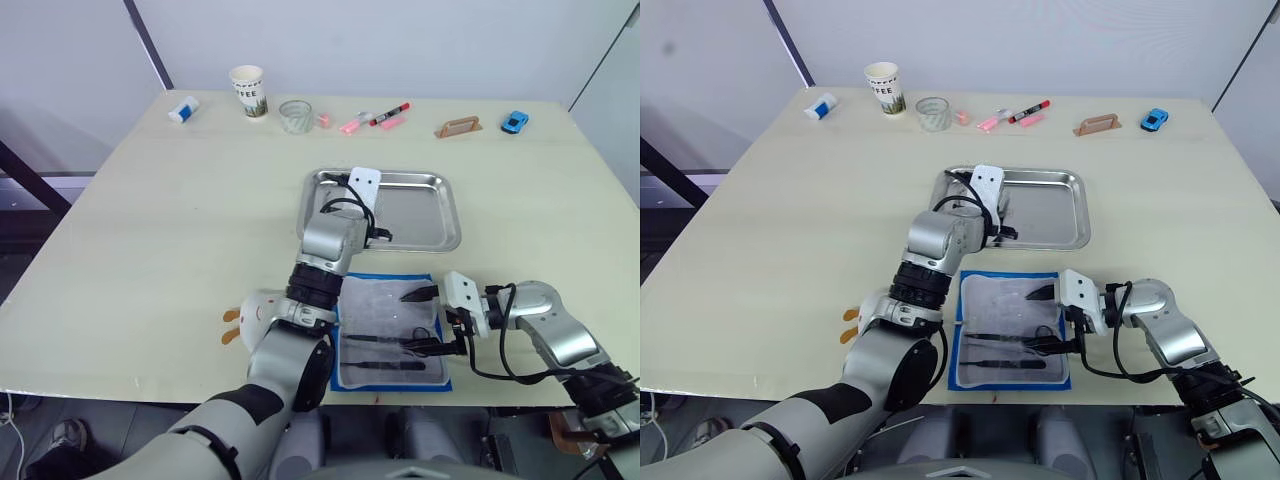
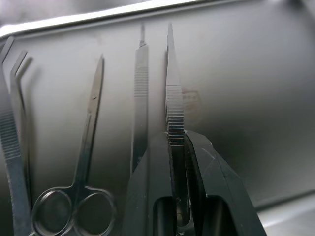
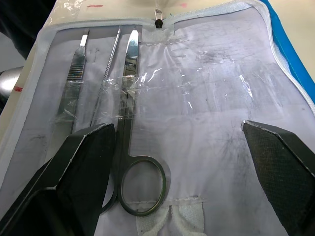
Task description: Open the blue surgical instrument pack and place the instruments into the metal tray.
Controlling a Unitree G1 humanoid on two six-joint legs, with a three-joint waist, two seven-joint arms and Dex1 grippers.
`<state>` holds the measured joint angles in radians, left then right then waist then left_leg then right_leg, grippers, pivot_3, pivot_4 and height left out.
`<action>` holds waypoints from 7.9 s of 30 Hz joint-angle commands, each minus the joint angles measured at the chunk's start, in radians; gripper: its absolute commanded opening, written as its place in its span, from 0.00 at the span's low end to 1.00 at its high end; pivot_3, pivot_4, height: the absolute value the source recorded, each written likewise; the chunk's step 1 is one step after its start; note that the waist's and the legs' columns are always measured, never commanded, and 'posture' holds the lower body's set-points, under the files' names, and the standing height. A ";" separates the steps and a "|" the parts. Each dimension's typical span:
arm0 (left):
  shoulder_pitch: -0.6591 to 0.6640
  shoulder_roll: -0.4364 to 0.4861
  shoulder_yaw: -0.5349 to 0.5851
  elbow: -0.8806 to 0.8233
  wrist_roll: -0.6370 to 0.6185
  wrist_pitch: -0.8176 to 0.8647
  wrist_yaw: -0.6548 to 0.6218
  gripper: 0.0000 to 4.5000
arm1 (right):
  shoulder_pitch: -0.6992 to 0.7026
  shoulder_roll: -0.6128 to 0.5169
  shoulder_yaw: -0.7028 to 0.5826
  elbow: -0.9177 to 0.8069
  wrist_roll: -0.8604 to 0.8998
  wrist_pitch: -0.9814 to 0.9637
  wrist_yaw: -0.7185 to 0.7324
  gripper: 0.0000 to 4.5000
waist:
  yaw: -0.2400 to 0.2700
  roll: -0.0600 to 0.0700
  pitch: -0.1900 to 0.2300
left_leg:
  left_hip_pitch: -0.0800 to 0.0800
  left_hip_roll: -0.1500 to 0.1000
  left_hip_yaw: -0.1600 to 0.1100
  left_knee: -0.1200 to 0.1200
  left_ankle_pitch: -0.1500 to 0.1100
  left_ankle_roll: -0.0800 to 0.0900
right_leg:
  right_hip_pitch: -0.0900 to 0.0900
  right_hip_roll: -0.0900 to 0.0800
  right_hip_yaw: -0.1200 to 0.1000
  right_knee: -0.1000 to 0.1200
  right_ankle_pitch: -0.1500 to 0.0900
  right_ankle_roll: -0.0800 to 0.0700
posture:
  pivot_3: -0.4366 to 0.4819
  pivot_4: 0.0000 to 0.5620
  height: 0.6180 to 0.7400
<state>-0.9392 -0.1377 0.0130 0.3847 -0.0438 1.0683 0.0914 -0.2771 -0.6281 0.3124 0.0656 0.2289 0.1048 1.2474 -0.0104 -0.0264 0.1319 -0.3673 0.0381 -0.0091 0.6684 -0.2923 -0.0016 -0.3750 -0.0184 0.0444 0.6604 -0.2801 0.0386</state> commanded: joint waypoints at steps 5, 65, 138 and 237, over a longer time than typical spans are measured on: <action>-0.039 -0.028 0.009 -0.009 -0.013 0.005 0.001 0.01 | 0.040 -0.013 0.042 0.061 -0.061 0.045 -0.007 1.00 | 0.000 0.000 0.000 | 0.000 0.000 0.000 0.000 0.000 0.000 | 0.000 0.000 0.000 0.000 0.000 0.000 | 0.48 0.27 1.00; 0.807 0.926 0.172 -0.479 -0.589 -0.692 -1.567 0.99 | 0.076 -0.014 -0.011 0.066 -0.023 -0.016 0.017 1.00 | 0.003 0.005 0.003 | 0.000 0.002 0.000 -0.002 0.000 0.001 | -0.001 -0.001 -0.001 -0.001 -0.001 -0.001 | 0.48 0.27 1.00; 0.588 0.644 -0.347 0.031 -0.075 -1.271 -1.485 0.99 | 0.486 -0.230 -0.573 -0.478 0.388 0.150 0.040 1.00 | 0.023 0.022 -0.006 | 0.000 0.000 0.004 -0.001 -0.001 0.002 | 0.001 0.001 0.000 -0.001 -0.001 0.000 | 0.48 0.27 1.00; 0.622 0.653 -0.377 -0.108 -0.078 -1.179 -1.432 1.00 | -0.003 -0.244 0.125 -0.781 -0.023 0.843 -0.377 0.00 | 0.018 0.019 -0.005 | -0.002 0.001 0.001 -0.002 -0.001 0.003 | -0.002 0.001 0.001 -0.004 -0.003 0.000 | 0.48 0.27 1.00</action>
<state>-0.3504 0.5136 -0.3237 0.2372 -0.1695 -0.1368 -1.3503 -0.2646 -0.8595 0.4355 -0.6888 0.2088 0.9372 0.8683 0.0078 -0.0076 0.1268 -0.3691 0.0387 -0.0085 0.6661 -0.2935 0.0010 -0.3767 -0.0177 0.0456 0.6563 -0.2830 0.0383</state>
